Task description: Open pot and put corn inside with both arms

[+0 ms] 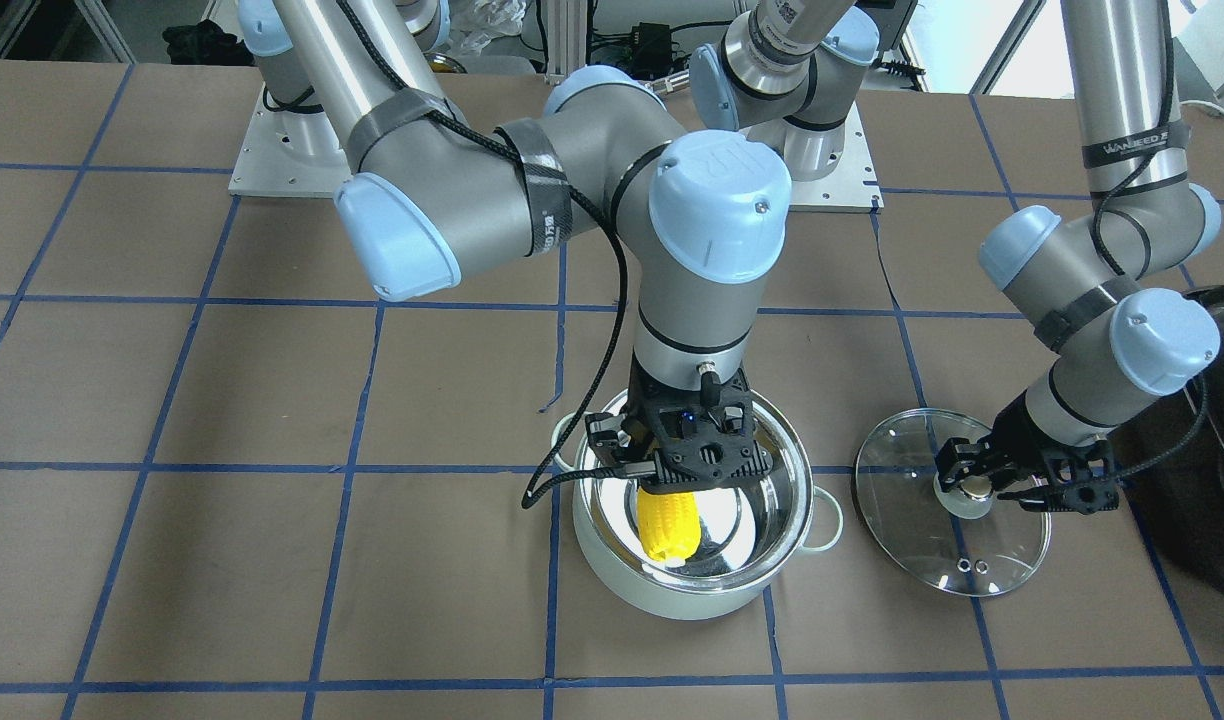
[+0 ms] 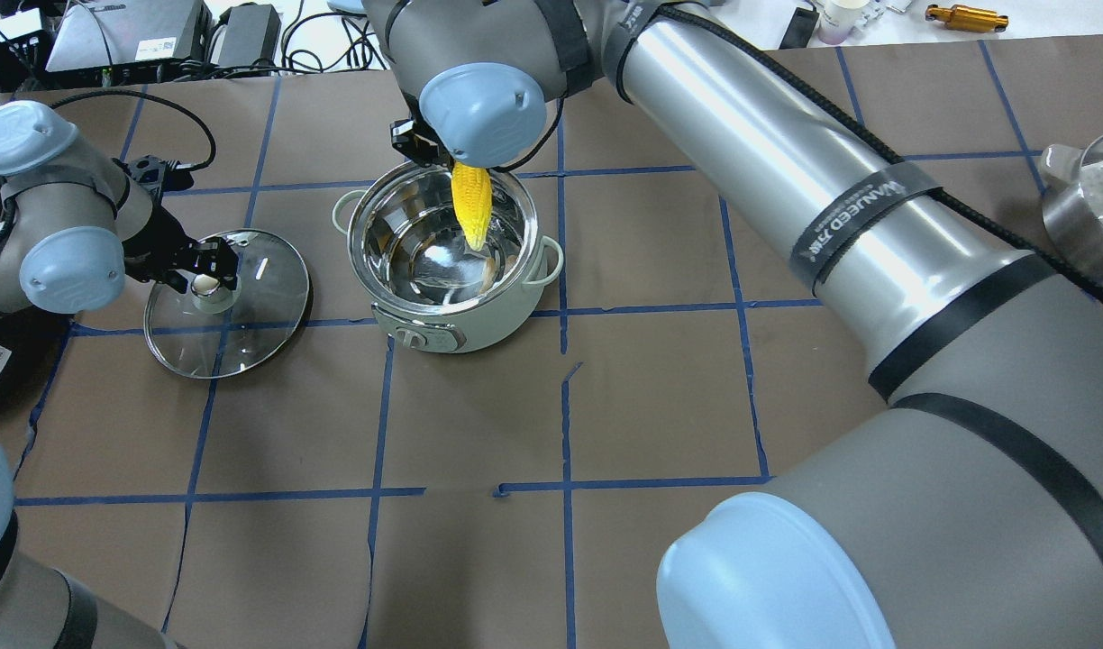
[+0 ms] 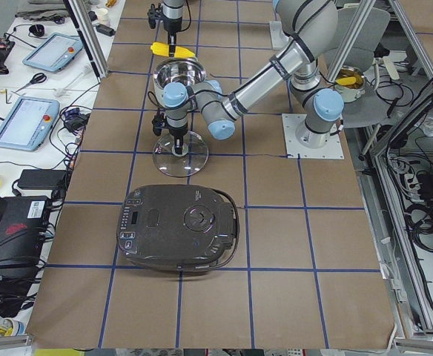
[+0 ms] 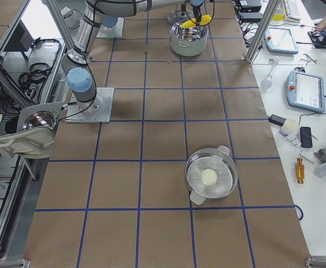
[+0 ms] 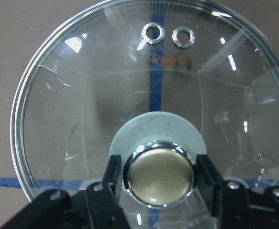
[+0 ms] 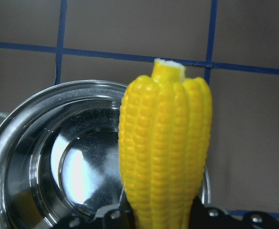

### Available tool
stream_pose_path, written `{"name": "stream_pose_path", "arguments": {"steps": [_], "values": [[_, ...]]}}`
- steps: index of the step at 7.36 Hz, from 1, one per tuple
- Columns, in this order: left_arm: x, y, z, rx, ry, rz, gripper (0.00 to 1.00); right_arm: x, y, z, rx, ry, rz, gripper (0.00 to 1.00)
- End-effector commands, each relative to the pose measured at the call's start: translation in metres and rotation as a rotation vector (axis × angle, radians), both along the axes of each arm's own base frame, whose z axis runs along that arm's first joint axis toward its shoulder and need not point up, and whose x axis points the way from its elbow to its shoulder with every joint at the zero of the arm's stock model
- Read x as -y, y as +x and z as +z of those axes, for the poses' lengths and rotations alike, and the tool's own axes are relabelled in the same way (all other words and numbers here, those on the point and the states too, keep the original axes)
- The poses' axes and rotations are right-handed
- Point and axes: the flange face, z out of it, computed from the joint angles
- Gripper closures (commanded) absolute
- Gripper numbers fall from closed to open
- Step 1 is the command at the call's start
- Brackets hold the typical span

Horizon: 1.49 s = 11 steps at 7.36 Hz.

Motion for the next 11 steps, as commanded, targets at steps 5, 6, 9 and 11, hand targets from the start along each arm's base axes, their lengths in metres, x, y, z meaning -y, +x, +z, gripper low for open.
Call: {"name": "stream_pose_path", "arguments": {"steps": [5,6,9,11], "values": [[-0.025,-0.021,0.119,0.069,-0.054,-0.015,0.0,-0.009,0.016,-0.025,-0.034,0.014,0.158,0.0],[-0.035,-0.036,0.146,0.074,-0.082,-0.031,0.0,-0.011,0.011,-0.011,-0.032,0.001,0.166,0.0],[-0.08,-0.094,0.24,0.047,-0.027,0.012,0.0,0.006,-0.095,0.063,-0.04,0.008,0.087,0.0],[-0.107,-0.168,0.258,0.021,0.032,0.032,0.0,0.023,-0.221,0.115,-0.059,0.014,0.011,0.0]]}}
